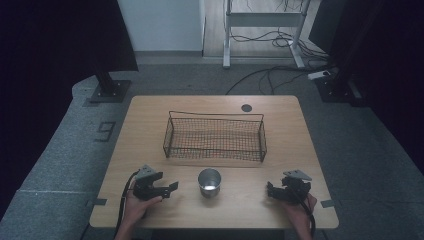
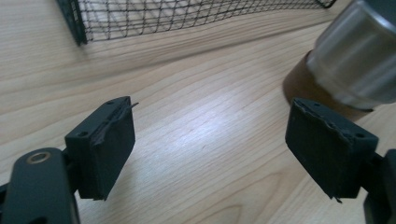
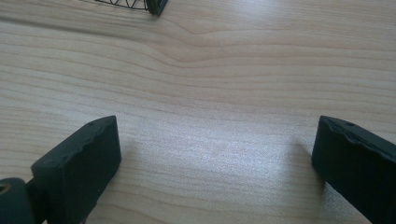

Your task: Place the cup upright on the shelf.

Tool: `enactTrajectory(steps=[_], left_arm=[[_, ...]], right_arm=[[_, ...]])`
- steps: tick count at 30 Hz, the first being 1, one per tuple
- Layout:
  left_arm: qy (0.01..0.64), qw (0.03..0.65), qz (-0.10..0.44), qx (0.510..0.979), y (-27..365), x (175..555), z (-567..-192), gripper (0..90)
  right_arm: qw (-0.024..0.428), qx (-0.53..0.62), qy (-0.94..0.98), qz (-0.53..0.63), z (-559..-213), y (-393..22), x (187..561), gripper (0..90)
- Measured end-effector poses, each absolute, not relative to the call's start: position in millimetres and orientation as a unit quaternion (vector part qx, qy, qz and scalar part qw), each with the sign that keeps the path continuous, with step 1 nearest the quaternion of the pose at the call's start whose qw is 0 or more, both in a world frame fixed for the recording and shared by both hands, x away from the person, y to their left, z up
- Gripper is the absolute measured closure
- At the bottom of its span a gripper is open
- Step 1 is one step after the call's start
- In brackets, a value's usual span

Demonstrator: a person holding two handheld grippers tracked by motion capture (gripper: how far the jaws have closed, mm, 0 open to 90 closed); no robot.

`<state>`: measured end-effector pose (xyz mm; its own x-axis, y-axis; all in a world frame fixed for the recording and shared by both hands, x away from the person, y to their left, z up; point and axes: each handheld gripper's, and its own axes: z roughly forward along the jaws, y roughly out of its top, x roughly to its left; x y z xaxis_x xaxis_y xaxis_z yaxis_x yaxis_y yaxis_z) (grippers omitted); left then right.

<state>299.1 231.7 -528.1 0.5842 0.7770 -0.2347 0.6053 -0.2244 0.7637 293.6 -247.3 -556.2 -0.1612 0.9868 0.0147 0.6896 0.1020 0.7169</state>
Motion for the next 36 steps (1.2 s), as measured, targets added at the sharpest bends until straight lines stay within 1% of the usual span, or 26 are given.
enactTrajectory(steps=[20, 36], left_arm=[[0.444, 0.446, 0.104, 0.770, 235, 294, -521, 15.3], [0.428, 0.454, 0.105, 0.774, 219, 288, -506, 15.3]], right_arm=[[0.249, 0.598, 0.700, 0.301, -556, -248, 293, 2.0], [0.248, 0.599, 0.699, 0.302, -556, -248, 292, 2.7]])
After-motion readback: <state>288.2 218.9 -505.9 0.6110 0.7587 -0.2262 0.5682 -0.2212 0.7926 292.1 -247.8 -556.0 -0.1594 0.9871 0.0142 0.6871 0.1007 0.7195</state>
